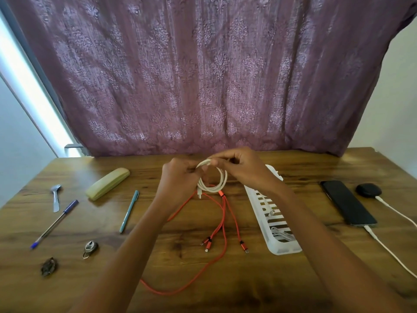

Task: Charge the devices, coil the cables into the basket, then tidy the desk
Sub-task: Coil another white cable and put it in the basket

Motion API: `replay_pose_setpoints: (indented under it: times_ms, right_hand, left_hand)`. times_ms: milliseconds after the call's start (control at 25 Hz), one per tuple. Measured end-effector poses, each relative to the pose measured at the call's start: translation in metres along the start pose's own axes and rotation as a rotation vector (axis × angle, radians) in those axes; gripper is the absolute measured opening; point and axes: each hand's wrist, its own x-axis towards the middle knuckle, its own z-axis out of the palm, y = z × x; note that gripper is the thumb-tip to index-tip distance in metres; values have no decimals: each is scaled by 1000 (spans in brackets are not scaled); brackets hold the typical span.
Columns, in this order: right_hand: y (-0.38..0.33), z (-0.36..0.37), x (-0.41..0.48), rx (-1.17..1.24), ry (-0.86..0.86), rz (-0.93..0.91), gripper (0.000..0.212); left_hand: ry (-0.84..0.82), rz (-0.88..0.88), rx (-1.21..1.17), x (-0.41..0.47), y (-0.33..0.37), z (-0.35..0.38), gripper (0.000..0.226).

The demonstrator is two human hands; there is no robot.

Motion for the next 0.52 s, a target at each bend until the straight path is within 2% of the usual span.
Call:
replay_pose_setpoints:
  times_ms: [120,240,440,520]
  right_hand:
    - [8,-21,-8,-66,-30,30,24]
    - [17,-35,-14,-89,-22,42,15]
    - [34,0,-16,-211,340,-1,15]
    - [37,14,-18,-227,415,31,17]
  left_hand:
    - [50,-77,-81,0,-2,-6,17]
    - [34,-170,-220,3,-7,-11,18]
    - [1,-202,-368,5,-1,-3,15]
    - [17,-214,-404,3,5,1,14]
